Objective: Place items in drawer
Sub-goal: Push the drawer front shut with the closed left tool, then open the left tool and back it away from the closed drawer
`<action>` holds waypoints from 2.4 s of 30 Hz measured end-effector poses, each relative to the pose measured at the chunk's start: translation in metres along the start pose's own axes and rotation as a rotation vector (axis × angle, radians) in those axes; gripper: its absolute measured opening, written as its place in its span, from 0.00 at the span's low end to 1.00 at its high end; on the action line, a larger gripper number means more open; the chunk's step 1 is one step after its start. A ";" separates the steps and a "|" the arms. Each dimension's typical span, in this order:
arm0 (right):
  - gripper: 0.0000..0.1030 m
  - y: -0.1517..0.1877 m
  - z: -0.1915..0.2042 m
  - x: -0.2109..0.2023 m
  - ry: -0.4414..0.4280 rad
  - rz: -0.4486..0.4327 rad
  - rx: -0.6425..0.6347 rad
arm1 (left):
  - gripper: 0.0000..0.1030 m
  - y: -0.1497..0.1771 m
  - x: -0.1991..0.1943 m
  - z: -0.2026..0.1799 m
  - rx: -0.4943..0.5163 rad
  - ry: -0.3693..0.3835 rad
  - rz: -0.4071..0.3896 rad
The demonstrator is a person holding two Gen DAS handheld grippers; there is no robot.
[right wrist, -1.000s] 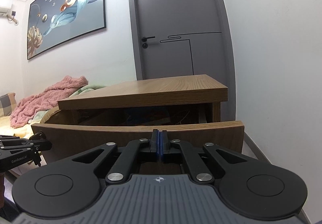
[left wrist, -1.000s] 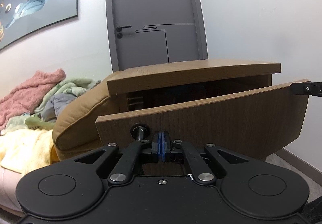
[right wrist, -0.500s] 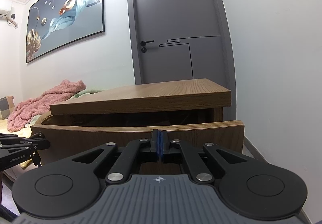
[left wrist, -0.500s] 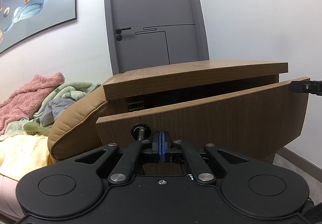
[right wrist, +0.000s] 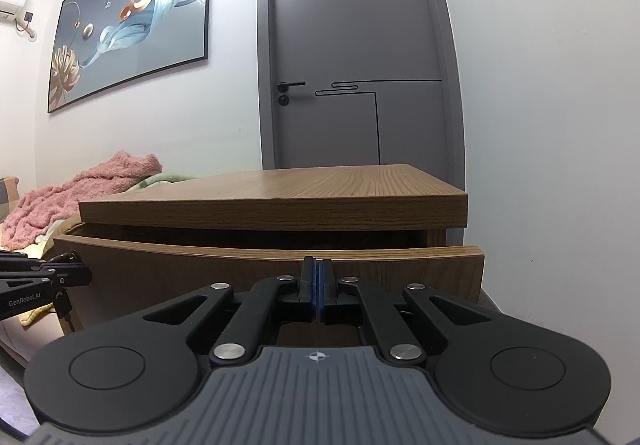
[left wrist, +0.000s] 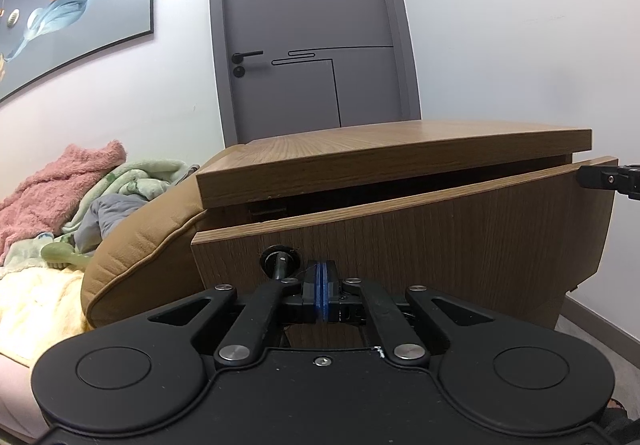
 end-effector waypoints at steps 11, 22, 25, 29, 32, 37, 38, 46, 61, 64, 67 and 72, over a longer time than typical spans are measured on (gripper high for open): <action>0.01 -0.006 -0.008 0.030 0.011 0.082 0.044 | 0.02 -0.011 0.021 0.001 -0.018 -0.013 0.019; 0.01 -0.004 0.004 0.031 0.016 0.128 0.038 | 0.02 -0.012 0.022 0.006 -0.053 0.017 0.037; 0.01 -0.003 0.005 0.031 0.023 0.132 0.036 | 0.03 -0.012 0.022 0.006 -0.051 0.017 0.036; 0.01 -0.003 0.005 0.033 0.020 0.142 0.040 | 0.03 -0.011 0.021 0.006 -0.055 0.017 0.036; 0.01 0.000 0.006 0.034 0.019 0.151 0.035 | 0.03 -0.011 0.022 0.005 -0.057 0.018 0.038; 0.02 -0.002 0.005 0.035 0.012 0.156 0.037 | 0.03 -0.013 0.020 0.007 -0.067 0.011 0.040; 0.02 -0.003 0.004 0.034 0.009 0.154 0.038 | 0.03 -0.013 0.018 0.007 -0.072 0.011 0.040; 0.02 -0.005 0.001 0.016 0.002 0.135 0.056 | 0.03 -0.012 0.001 0.010 -0.119 0.004 0.045; 0.02 -0.012 0.032 -0.016 -0.033 0.055 -0.005 | 0.10 -0.002 -0.032 0.028 -0.159 -0.024 0.044; 0.02 -0.015 0.029 -0.024 -0.033 0.036 0.019 | 0.22 -0.001 -0.038 0.032 -0.167 -0.032 0.038; 0.02 -0.013 0.024 -0.033 -0.029 0.021 0.047 | 0.23 0.001 -0.042 0.031 -0.165 -0.028 0.038; 0.02 -0.006 0.023 -0.045 -0.024 0.005 0.068 | 0.32 0.007 -0.046 0.025 -0.174 -0.007 0.055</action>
Point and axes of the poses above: each gripper's, at about its wrist camera, not at the fingertips, and x roughly the way its jaws point, z to its left, y to its underside, the point moved 9 cm from there along x, roughly the way its jaws point, and after that the axes turned 10 degrees about z, right-handed, at the moved point
